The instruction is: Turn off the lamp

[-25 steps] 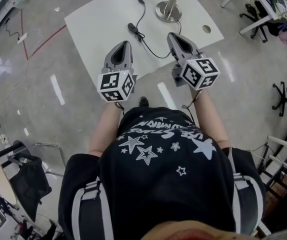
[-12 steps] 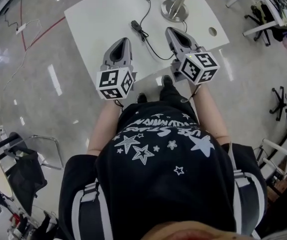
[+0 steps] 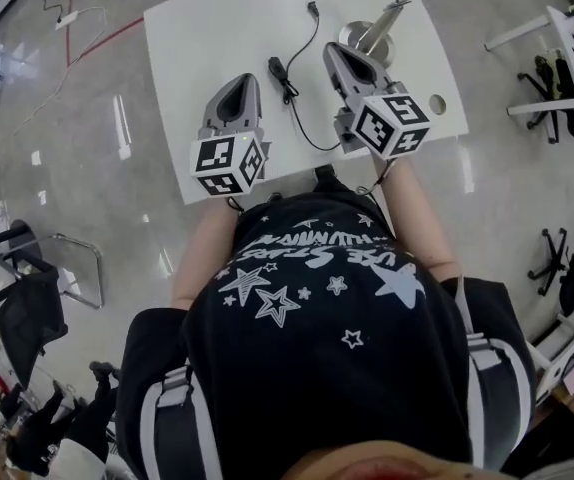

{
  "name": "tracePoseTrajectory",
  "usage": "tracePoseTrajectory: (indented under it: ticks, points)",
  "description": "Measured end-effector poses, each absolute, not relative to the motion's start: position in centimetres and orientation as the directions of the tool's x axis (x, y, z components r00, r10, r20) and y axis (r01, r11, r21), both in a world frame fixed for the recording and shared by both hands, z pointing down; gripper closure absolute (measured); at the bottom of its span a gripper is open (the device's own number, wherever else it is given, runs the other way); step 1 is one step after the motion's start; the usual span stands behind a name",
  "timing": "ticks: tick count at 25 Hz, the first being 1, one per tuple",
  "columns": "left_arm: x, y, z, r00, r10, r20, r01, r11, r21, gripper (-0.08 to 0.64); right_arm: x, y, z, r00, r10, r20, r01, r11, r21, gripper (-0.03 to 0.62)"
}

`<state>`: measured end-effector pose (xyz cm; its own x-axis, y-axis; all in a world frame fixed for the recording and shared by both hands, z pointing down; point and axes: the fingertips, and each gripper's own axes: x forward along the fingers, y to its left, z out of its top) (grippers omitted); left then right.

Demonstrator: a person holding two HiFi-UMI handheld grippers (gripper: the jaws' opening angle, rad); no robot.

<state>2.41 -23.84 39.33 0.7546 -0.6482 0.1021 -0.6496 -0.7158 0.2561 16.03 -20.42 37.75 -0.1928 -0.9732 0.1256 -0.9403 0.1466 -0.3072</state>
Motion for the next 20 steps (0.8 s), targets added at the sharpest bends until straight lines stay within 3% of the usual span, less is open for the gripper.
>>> tracePoseTrajectory:
  ticks: [12, 20]
  points:
    - [9.3, -25.7, 44.8, 0.623, -0.737, 0.262, -0.78, -0.566, 0.266, 0.546, 21.1, -25.9, 40.8, -0.398, -0.902, 0.166, -0.883, 0.328, -0.337, 0.586]
    - [8.9, -25.9, 48.3, 0.534, -0.771, 0.345, -0.845, -0.473, 0.25, 0.543, 19.1, -27.6, 43.4, -0.513, -0.827, 0.231, -0.842, 0.432, -0.323, 0.586]
